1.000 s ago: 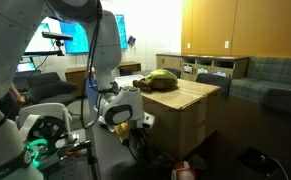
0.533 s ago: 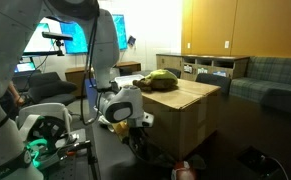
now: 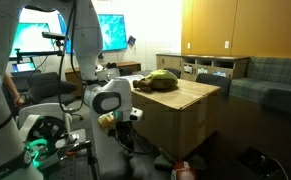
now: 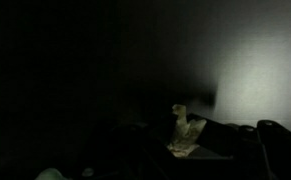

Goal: Take all the object from the box and put them on the table and put the objects from the table to the top of the box

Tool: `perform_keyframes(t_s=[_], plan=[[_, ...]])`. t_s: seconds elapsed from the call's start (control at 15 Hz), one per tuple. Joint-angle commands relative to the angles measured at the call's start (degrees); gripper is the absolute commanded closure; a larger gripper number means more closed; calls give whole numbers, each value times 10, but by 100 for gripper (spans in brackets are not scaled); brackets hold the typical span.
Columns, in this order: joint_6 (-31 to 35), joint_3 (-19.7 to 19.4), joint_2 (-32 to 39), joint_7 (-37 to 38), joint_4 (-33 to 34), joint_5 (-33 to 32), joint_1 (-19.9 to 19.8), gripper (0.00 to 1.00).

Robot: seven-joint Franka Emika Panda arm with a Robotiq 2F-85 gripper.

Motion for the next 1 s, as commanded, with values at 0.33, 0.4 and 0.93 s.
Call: perform_keyframes(t_s=[0.33,0.4,0.93], plan=[[-174,-144,-241,203,-47,-199,136,89],[-201,-144,-267,226,-43,-217,136,89],[-361,132,-476,240,-35,-134,-104,89]])
